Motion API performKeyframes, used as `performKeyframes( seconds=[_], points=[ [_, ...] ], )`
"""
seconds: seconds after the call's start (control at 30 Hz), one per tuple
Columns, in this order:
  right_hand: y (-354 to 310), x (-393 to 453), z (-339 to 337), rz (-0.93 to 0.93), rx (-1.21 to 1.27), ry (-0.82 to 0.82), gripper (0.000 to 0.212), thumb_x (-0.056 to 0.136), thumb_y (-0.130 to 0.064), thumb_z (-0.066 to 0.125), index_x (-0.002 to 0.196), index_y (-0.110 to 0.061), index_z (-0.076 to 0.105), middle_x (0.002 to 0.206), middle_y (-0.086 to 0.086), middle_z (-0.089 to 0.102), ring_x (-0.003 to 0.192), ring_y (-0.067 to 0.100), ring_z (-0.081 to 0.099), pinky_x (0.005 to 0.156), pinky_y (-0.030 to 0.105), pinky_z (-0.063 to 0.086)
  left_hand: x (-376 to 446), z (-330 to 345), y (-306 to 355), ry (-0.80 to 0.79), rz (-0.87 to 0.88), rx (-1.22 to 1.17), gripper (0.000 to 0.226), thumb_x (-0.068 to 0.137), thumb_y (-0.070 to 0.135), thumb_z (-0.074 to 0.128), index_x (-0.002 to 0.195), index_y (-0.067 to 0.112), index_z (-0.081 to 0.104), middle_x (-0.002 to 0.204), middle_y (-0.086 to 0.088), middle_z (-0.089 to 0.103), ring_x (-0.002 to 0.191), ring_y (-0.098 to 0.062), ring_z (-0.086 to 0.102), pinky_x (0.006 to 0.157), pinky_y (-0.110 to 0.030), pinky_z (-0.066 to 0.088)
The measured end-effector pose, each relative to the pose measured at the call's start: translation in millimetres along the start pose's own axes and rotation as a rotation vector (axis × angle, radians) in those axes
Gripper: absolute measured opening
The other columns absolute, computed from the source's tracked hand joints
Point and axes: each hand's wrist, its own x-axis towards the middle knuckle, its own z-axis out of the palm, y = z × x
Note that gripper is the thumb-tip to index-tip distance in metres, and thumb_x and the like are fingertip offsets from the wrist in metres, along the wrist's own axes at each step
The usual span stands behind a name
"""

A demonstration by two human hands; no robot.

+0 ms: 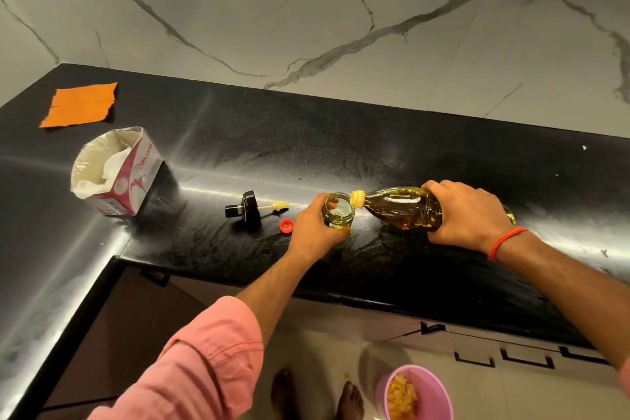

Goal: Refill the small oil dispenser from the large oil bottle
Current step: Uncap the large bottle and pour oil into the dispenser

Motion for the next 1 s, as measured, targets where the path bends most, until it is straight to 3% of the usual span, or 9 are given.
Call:
performKeyframes(
  seconds=[0.33,0.53,1.0],
  points=[
    [-2,1,-5,0.007,-0.020,-0.007,0.069,0.067,-0.052,0.083,0.124,-0.034,0.049,0.105,-0.011,0.058,0.098,0.012,0.058,0.085,0.039,0.054,0,1,-1,-0.006,-0.005,-0.009,0.058,0.071,0.011,0.086,0.121,0.025,0.060,0.105,0.010,0.071,0.096,0.000,0.068,0.081,-0.015,0.055],
    [-4,1,-10,0.012,-0.016,-0.019,0.068,0.068,-0.052,0.083,0.123,-0.033,0.049,0.105,-0.011,0.058,0.099,0.012,0.058,0.088,0.041,0.055,0,0,0,-0.016,-0.016,-0.001,0.057,0.073,0.012,0.086,0.119,0.029,0.058,0.103,0.013,0.068,0.094,0.006,0.063,0.078,-0.007,0.050],
    [-7,-1,-17,0.000,-0.051,-0.008,0.073,0.069,-0.051,0.083,0.129,-0.030,0.048,0.111,-0.007,0.060,0.104,0.015,0.059,0.089,0.042,0.055,1,0,-1,-0.023,-0.024,-0.005,0.058,0.072,0.012,0.086,0.122,0.026,0.059,0.107,0.010,0.070,0.097,0.002,0.065,0.082,-0.013,0.051]
  ],
)
